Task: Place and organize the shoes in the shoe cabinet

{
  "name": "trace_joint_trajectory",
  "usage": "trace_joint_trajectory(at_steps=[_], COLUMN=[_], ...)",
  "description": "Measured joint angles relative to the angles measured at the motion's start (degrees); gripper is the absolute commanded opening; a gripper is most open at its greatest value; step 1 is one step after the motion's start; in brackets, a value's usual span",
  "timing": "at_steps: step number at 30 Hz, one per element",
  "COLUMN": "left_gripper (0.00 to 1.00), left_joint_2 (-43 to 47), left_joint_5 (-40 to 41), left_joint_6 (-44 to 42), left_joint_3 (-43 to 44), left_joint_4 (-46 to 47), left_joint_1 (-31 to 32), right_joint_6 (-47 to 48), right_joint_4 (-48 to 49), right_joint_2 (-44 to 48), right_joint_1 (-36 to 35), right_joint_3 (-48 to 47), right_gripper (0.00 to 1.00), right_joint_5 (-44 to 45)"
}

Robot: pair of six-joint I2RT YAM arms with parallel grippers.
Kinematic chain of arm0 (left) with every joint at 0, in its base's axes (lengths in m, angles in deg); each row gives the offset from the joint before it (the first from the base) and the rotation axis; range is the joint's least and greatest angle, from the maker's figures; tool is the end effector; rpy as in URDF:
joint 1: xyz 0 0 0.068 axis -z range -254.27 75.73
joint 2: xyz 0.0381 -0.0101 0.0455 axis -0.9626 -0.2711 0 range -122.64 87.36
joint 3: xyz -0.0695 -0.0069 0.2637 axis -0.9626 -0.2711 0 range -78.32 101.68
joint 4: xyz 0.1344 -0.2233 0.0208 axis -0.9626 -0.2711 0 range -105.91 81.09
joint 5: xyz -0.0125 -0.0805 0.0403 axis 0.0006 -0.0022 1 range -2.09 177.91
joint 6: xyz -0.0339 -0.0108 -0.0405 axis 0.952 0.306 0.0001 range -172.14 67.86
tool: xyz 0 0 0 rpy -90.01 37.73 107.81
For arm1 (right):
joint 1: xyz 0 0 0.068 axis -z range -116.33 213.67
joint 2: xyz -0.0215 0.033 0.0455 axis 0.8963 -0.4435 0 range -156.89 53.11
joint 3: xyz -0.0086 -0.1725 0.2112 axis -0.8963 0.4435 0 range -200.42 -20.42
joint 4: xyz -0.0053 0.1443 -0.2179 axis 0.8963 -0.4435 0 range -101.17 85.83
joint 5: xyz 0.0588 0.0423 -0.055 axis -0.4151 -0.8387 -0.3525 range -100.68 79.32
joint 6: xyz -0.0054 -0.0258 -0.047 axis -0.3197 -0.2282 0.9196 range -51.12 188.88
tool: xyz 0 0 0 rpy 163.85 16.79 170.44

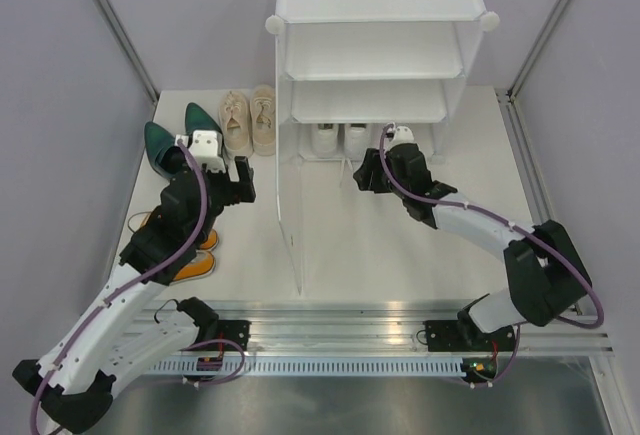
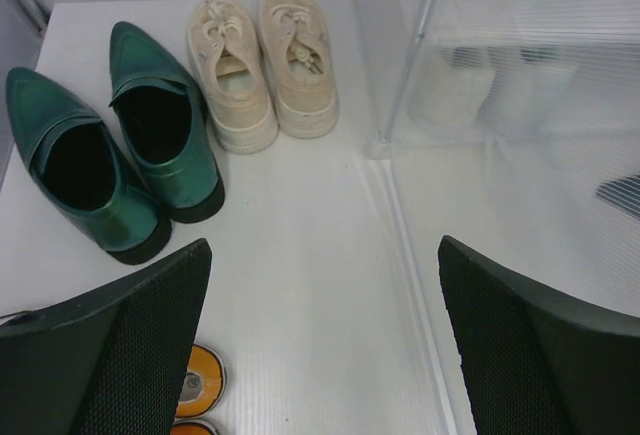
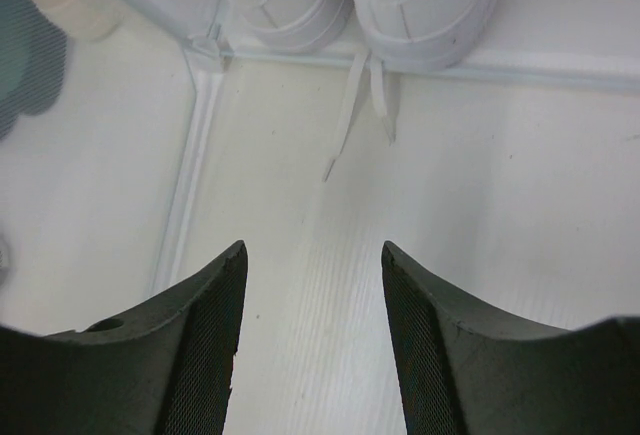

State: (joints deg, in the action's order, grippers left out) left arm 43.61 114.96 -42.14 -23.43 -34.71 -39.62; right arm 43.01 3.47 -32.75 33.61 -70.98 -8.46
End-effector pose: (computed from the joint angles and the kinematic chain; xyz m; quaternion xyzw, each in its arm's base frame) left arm 0.1412 -0.0777 0.3755 0.0247 0.7824 -0.0545 0.6199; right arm 0.2887 0.1654 0.2334 -0.0212 0.8553 0.2280 0.4648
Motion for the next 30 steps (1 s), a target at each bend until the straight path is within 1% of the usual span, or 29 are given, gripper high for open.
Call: trace_joint_trajectory(at_steps=[3, 6, 11, 12, 14, 18, 22, 26, 30], left_gripper=[0.99, 1.00, 1.00, 0.99, 0.99, 1.00, 1.00, 0.99, 0.98], left_joint_2=[-1.68, -4.04, -9.62, -11.26, -14.08, -19.69, -27.69, -36.44, -43.87], left_joint_5=[2.38, 2.91, -1.31, -2.54, -4.72, -6.88, -8.37, -13.09, -17.44], left_joint_6=[1.14, 2.62, 6.32, 7.15, 8.17, 9.07, 9.11, 9.46, 10.16], left_joint_3=[0.00, 0.00, 0.72, 1.14, 2.51, 7.45, 16.57, 23.58, 26.12], left_joint_4=[-0.92, -1.97, -3.08, -3.37, -4.31, -5.42, -6.08, -6.21, -6.27], left_joint_1=[-1.40, -4.94, -17.31, -21.16, -24.28, -26.38, -28.33, -33.22, -39.30], right_joint_6=[-1.05, -1.77, -1.99, -1.99, -1.97, -1.60, -1.14, -1.14, -1.20], right_joint_4=[-0.72, -2.01, -3.87, -4.22, -4.81, -5.38, -5.57, -5.44, -5.40], right_joint_2=[6.23, 12.22, 17.88, 18.67, 19.82, 21.51, 22.60, 22.88, 23.06], right_joint_1=[-1.81, -3.63, -4.33, -4.33, -4.31, -4.33, -4.31, -4.31, -4.31], right_joint_3=[5.09, 9.42, 13.05, 13.60, 14.40, 15.87, 17.70, 18.91, 19.56], right_gripper=[0.61, 0.61, 0.62, 0.62, 0.62, 0.63, 0.63, 0.63, 0.63], right_joint_5=[-0.11, -0.46, -1.16, -1.25, -1.38, -2.54, -3.06, -4.20, -5.05])
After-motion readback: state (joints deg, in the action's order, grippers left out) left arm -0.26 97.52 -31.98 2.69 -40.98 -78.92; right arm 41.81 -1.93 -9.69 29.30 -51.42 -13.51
